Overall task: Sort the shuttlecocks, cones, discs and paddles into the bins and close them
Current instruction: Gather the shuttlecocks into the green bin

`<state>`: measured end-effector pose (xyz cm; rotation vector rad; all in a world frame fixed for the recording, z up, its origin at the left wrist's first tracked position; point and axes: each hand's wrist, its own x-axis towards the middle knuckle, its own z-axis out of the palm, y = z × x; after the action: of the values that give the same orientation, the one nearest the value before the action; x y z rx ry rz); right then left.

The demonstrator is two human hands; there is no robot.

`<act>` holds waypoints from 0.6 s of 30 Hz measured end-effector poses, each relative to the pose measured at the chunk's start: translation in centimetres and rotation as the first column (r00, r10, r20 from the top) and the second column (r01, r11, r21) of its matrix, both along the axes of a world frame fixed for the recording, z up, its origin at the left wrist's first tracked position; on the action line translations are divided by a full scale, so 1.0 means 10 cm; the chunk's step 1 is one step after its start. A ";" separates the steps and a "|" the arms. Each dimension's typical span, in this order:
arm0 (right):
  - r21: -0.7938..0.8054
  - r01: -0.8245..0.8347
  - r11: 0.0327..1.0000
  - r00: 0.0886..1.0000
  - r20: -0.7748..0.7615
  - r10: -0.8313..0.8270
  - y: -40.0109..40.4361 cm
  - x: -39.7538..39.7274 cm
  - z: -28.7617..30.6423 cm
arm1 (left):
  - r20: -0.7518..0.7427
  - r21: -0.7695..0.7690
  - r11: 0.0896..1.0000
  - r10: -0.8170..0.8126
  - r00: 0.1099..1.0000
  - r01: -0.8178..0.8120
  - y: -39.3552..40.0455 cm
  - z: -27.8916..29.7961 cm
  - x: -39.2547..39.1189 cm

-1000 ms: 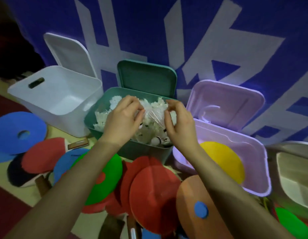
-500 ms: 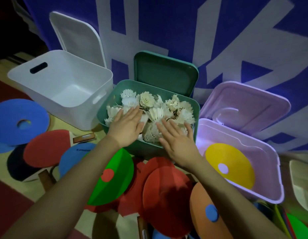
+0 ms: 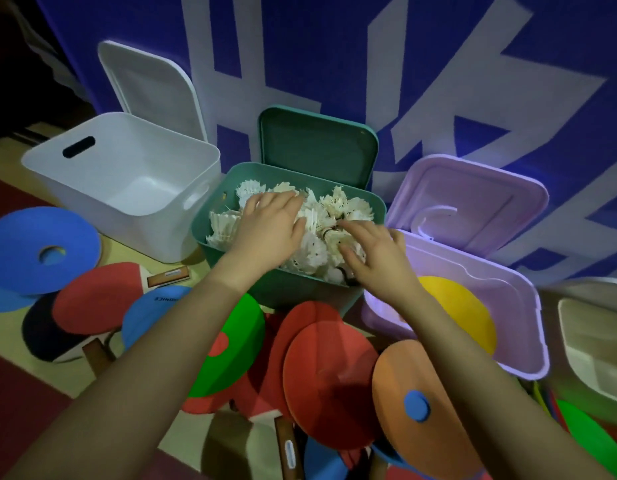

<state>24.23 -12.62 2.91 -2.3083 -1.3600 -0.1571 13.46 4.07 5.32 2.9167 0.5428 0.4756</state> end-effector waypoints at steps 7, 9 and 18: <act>0.182 0.031 0.983 0.997 0.067 -0.044 -0.92 0.10 0.45 | 0.155 0.071 0.987 -0.151 0.976 0.141 -0.94 0.42 0.21; 0.208 0.060 0.976 0.996 0.058 -0.073 -1.31 0.14 0.49 | 0.171 0.090 0.981 -0.186 0.968 0.173 -1.29 0.45 0.27; 0.241 0.176 0.955 0.972 0.113 -0.207 -3.18 0.12 0.48 | 0.121 0.064 0.949 -0.316 0.941 0.310 -3.09 0.42 0.42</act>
<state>25.40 -44.43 7.75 -2.2617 -1.1105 -0.5162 17.71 -26.84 9.57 2.9074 0.0470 0.6319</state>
